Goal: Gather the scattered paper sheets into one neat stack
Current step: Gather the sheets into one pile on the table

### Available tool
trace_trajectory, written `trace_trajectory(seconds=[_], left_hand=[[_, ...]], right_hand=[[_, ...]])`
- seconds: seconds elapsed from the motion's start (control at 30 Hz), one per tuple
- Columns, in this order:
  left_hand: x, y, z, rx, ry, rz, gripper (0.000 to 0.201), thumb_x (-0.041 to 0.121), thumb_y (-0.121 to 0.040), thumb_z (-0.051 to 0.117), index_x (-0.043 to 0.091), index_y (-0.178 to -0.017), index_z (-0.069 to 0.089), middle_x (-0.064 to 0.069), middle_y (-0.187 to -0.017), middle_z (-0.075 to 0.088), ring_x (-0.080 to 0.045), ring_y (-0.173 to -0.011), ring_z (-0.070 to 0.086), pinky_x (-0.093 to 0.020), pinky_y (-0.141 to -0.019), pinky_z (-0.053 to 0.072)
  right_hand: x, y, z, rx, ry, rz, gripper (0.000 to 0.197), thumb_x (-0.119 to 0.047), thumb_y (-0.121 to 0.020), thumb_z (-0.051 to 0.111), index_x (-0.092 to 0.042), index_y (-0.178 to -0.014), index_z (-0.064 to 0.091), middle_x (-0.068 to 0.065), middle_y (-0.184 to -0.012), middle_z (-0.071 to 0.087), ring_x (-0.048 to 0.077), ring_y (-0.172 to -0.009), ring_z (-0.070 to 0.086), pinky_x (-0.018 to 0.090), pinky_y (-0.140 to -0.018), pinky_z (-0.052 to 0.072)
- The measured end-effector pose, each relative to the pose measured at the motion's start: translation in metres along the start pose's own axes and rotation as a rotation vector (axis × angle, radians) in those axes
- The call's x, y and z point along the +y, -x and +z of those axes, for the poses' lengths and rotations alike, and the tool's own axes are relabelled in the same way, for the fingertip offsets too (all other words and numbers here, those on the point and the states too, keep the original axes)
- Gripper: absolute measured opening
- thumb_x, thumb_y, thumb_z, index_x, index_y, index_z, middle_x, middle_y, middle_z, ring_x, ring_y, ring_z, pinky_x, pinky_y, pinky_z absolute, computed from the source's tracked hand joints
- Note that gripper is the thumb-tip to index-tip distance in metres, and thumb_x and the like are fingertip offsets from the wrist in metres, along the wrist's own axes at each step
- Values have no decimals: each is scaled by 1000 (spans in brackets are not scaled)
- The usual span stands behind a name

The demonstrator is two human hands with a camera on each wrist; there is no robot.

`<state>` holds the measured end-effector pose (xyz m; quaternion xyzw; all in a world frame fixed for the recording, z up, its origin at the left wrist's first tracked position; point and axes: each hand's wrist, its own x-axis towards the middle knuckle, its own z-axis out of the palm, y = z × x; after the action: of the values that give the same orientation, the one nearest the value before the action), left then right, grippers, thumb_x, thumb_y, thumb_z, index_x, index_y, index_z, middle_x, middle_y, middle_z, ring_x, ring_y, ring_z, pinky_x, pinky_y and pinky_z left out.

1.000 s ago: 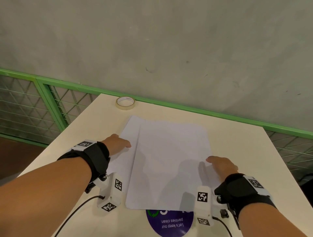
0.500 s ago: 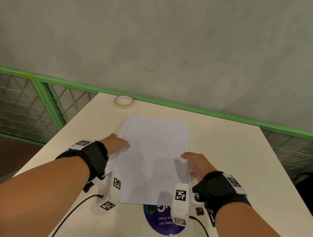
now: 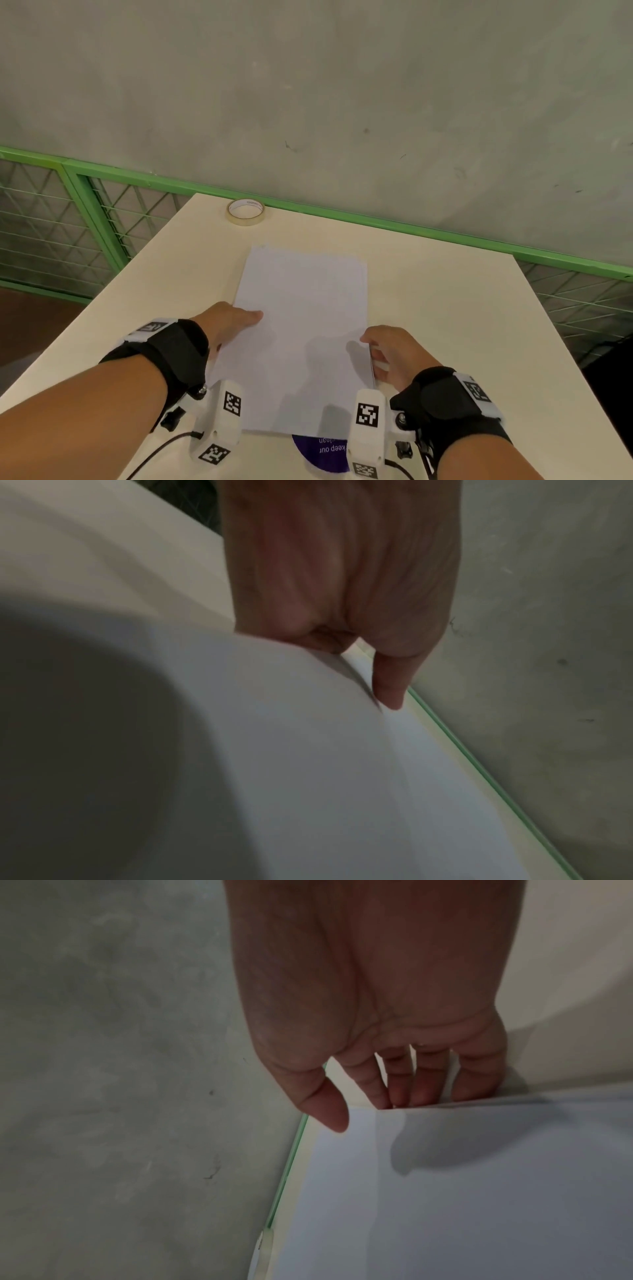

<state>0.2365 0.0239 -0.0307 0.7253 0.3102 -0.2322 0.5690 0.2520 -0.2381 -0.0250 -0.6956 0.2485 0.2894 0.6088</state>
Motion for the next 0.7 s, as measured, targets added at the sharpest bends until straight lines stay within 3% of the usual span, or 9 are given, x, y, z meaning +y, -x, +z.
trace_trajectory(seconds=[0.07,0.17,0.27,0.37,0.43,0.5,0.53,0.6,0.7], left_hand=[[-4,8,5,-2,32,-34,68,20,-88,64,-5,-142,31,-18,-117,62,-37,-113,57,-43,-96,48],[-8,23,8,19,51,-35,80,15,-91,58,5,-151,7,-15,-152,32,-34,-137,36,-43,-112,34],[-13,39,12,20,35,21,80,11,-93,54,8,-152,1,-12,-159,16,-31,-142,27,-41,-116,29],[-18,66,16,12,3,83,74,11,-93,52,8,-151,7,-12,-155,24,-30,-140,31,-35,-112,29],[-26,79,16,11,-6,144,70,17,-90,55,12,-149,17,-11,-154,30,-31,-138,36,-40,-115,30],[-32,91,14,4,8,211,72,25,-82,59,16,-145,25,-10,-151,36,-31,-136,39,-49,-112,34],[-33,101,14,-11,24,239,71,27,-80,60,16,-143,28,-8,-149,40,-30,-135,42,-49,-111,35],[-28,128,18,-33,28,307,52,20,-88,56,16,-136,37,-3,-138,52,-24,-125,52,-43,-108,41],[-22,157,23,-49,-40,438,32,12,-93,50,27,-121,45,9,-120,60,-14,-108,60,-25,-88,48]], right_hand=[[8,8,-3,-4,-32,17,11,-4,-83,51,-8,-73,49,8,-81,40,22,-76,40,30,-66,34],[19,22,-4,-4,-38,33,14,-4,-83,49,-10,-71,50,6,-71,41,20,-62,41,29,-64,36],[29,32,-4,7,4,33,14,-3,-84,48,-10,-73,51,7,-77,46,24,-78,45,28,-63,36],[35,44,-1,33,42,26,13,-4,-85,49,-11,-76,54,8,-77,49,25,-83,46,31,-72,38],[42,51,0,68,60,12,11,-4,-87,49,-10,-80,55,9,-82,51,26,-87,47,33,-79,37],[50,61,1,92,36,-42,7,-7,-88,50,-9,-91,56,12,-99,52,26,-92,49,35,-86,39],[55,66,0,85,8,-88,16,-10,-88,52,-11,-104,55,12,-111,51,27,-100,51,36,-91,40],[60,80,-5,69,-105,-155,42,-15,-90,55,-14,-131,46,7,-129,52,27,-113,53,38,-95,42],[58,111,-21,-7,-319,-312,28,-15,-90,55,-9,-117,56,10,-112,64,29,-100,61,42,-88,46]])
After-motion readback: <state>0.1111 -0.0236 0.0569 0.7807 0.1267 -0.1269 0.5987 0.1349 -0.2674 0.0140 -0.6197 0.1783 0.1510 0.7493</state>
